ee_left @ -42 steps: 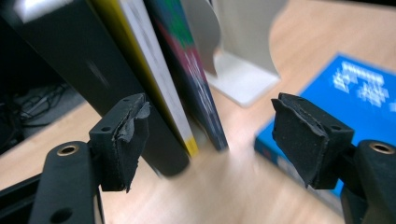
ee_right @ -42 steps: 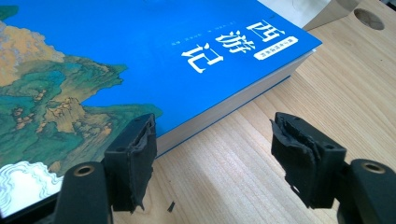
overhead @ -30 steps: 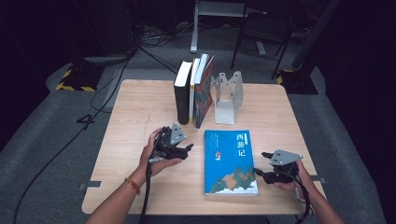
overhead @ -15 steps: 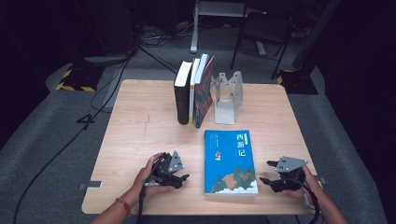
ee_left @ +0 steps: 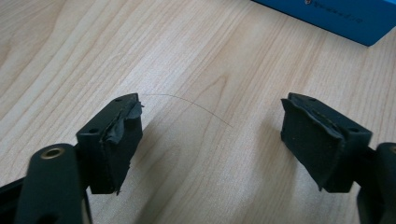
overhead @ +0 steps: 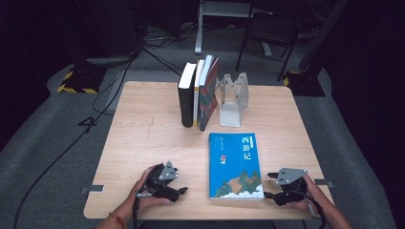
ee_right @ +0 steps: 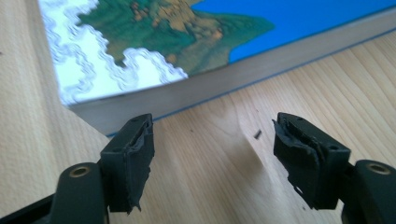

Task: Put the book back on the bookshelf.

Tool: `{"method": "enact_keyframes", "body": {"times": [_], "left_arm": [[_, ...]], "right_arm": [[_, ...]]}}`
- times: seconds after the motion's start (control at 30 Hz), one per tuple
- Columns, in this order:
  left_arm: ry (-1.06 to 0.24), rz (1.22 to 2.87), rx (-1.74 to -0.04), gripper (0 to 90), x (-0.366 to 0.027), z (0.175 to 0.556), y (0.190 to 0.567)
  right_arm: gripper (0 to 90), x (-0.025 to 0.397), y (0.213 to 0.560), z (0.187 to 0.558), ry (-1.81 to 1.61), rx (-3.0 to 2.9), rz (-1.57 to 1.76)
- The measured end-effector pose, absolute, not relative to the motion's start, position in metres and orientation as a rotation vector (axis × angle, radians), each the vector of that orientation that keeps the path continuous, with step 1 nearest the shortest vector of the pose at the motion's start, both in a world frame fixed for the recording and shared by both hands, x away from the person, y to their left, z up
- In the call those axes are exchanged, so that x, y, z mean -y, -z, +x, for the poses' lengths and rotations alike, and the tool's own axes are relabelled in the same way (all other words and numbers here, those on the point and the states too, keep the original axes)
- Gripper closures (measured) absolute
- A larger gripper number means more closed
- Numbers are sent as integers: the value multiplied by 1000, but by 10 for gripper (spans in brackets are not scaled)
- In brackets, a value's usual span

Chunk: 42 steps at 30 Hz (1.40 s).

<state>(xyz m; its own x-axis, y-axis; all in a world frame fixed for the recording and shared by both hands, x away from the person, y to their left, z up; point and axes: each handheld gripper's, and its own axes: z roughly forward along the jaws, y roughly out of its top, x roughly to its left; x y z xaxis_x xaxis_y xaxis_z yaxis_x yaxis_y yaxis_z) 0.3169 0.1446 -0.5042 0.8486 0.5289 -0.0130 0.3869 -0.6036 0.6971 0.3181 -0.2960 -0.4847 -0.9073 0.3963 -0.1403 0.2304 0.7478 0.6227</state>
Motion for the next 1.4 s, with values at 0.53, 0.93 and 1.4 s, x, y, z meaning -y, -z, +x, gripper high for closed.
{"method": "enact_keyframes", "body": {"times": [0.53,0.93,1.4], "left_arm": [[-242,2300,-647,175,-143,318,504],[-245,2322,-688,152,-133,315,502],[-147,2259,-475,161,-72,294,471]], "right_arm": [[316,298,478,319,-970,-2658,505],[314,288,470,319,-1059,-2606,522],[299,284,456,319,-1169,-2521,570]]}}
